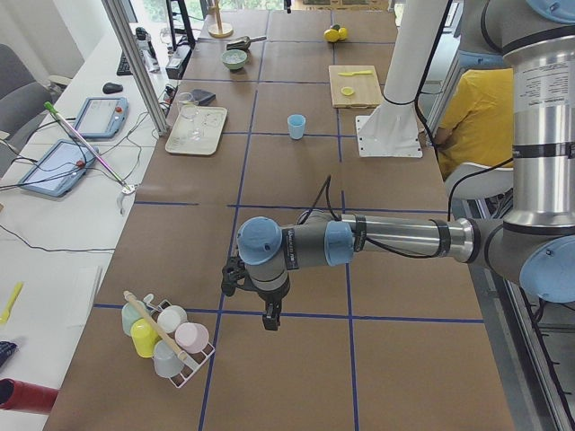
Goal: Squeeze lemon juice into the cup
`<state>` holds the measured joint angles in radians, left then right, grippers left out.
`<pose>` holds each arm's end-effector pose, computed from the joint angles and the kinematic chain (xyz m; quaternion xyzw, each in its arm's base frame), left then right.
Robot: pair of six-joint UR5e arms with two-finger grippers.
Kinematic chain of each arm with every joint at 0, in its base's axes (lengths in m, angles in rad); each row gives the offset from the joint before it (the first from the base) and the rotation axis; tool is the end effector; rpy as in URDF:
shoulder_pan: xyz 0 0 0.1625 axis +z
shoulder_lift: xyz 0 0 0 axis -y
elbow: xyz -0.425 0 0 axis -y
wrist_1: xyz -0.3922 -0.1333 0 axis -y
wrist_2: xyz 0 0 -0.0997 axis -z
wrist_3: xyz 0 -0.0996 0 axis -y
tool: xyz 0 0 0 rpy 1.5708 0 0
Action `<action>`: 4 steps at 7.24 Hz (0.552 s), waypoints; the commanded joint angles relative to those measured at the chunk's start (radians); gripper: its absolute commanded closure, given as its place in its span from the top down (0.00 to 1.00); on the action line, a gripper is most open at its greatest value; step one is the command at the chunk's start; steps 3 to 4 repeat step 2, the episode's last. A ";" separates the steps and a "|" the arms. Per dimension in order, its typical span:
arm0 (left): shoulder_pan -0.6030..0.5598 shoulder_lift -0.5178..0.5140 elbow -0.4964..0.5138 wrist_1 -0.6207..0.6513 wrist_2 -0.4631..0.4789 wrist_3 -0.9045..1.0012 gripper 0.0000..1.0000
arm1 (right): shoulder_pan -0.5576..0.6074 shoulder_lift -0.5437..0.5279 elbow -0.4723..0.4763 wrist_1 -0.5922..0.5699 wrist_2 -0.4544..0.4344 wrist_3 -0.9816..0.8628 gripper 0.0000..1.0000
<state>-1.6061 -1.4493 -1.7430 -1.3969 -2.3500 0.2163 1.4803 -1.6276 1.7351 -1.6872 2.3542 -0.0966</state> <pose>-0.0785 -0.4279 0.6471 -0.0089 0.3832 0.0602 0.9216 0.0207 -0.4687 0.6162 -0.0029 -0.3818 -0.0846 0.9204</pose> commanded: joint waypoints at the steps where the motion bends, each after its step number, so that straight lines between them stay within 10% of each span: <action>1: 0.000 -0.003 0.000 -0.001 0.000 -0.002 1.00 | 0.000 0.000 0.000 0.000 -0.001 0.000 1.00; 4: 0.000 -0.005 0.002 -0.001 0.000 -0.002 1.00 | 0.000 0.000 0.000 0.001 0.000 0.000 1.00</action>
